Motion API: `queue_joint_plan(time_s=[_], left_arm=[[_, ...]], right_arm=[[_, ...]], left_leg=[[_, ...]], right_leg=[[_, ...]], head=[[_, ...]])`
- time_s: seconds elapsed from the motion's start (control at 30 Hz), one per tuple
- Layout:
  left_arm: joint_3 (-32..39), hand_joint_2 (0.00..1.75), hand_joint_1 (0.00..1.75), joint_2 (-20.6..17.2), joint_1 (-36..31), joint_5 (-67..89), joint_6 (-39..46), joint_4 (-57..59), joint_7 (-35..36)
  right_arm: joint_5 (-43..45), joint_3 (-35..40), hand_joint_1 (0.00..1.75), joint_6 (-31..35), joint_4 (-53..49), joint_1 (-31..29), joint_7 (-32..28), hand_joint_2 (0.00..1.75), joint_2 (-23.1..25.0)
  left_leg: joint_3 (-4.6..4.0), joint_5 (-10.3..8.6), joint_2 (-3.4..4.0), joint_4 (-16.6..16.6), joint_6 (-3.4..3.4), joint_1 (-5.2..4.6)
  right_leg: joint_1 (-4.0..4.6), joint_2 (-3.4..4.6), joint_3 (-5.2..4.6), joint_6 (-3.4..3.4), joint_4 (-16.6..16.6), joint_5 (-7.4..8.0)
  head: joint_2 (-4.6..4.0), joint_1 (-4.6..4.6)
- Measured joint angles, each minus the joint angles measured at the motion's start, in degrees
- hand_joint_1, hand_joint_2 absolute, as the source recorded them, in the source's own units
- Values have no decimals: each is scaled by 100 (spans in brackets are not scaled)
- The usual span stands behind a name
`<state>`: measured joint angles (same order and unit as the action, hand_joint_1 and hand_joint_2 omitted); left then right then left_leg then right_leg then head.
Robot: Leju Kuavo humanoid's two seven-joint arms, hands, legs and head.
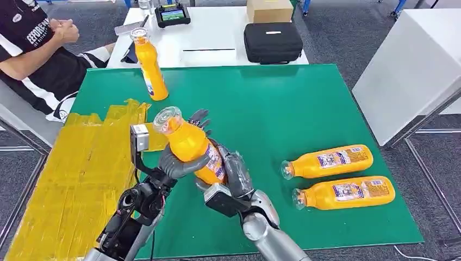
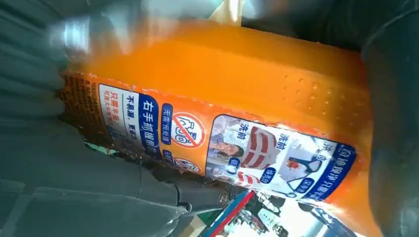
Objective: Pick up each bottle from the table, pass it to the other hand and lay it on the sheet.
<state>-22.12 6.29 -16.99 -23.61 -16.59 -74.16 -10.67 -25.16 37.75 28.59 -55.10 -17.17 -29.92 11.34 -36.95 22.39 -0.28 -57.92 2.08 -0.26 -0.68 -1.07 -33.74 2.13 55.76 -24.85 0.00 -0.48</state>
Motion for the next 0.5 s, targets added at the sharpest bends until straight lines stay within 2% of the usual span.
queue_joint_plan(time_s=[0.5], left_arm=[[-57, 175, 175, -2, -6, -348, 232, 17, -66]], right_arm=[[415, 39, 175, -85, -90, 19, 70, 175, -79]], left_leg=[[-2, 0, 1, 0, 0, 0]], right_leg=[[0, 0, -4, 0, 0, 0]], head=[[0, 0]])
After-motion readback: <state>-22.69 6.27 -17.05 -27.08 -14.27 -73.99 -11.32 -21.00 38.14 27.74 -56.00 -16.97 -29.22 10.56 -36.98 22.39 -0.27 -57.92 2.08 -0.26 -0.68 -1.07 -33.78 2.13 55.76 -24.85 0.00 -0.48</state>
